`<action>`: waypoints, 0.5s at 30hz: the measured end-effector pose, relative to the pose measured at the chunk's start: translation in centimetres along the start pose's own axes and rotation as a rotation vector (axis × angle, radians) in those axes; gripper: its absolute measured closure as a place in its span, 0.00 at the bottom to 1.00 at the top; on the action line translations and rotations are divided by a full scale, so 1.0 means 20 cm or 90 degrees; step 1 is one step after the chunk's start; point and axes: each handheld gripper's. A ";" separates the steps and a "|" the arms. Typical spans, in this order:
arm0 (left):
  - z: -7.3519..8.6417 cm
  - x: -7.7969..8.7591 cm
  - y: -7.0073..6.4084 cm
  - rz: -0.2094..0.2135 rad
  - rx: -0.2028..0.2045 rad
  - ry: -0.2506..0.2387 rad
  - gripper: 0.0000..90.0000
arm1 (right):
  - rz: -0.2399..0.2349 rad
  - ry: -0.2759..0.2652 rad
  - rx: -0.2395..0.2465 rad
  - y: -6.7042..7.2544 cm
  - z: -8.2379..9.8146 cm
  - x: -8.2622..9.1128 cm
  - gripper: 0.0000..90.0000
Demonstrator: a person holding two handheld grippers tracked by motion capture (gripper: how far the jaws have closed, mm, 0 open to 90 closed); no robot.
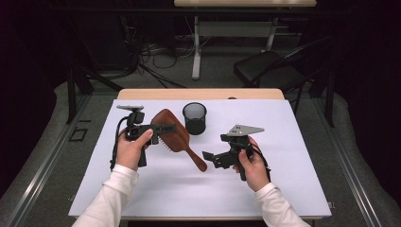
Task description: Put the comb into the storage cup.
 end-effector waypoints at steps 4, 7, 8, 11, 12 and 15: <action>-0.03 -0.01 -0.01 -0.006 0.007 -0.013 0.55 | 0.003 -0.001 -0.003 -0.01 0.00 0.00 0.00; -0.06 -0.01 -0.01 -0.013 0.009 -0.024 0.55 | 0.005 -0.002 -0.004 -0.01 0.00 0.01 0.00; -0.06 -0.01 -0.01 -0.014 0.008 -0.027 0.55 | 0.006 -0.002 -0.006 -0.02 0.00 0.01 0.00; -0.08 -0.01 -0.01 -0.022 0.009 -0.034 0.55 | 0.007 -0.005 -0.007 -0.02 -0.01 0.01 0.00; -0.09 -0.01 -0.01 -0.024 0.006 -0.037 0.55 | 0.007 -0.006 -0.008 -0.02 -0.01 0.02 0.00; -0.10 -0.01 -0.01 -0.031 0.010 -0.048 0.55 | 0.009 -0.008 -0.011 -0.03 -0.01 0.02 0.00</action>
Point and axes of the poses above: each handheld gripper's, and its own axes: x roughly backward along the jaws, z roughly out of its underside, y roughly to its left, and after that the axes turned 10 degrees about -y, right-handed
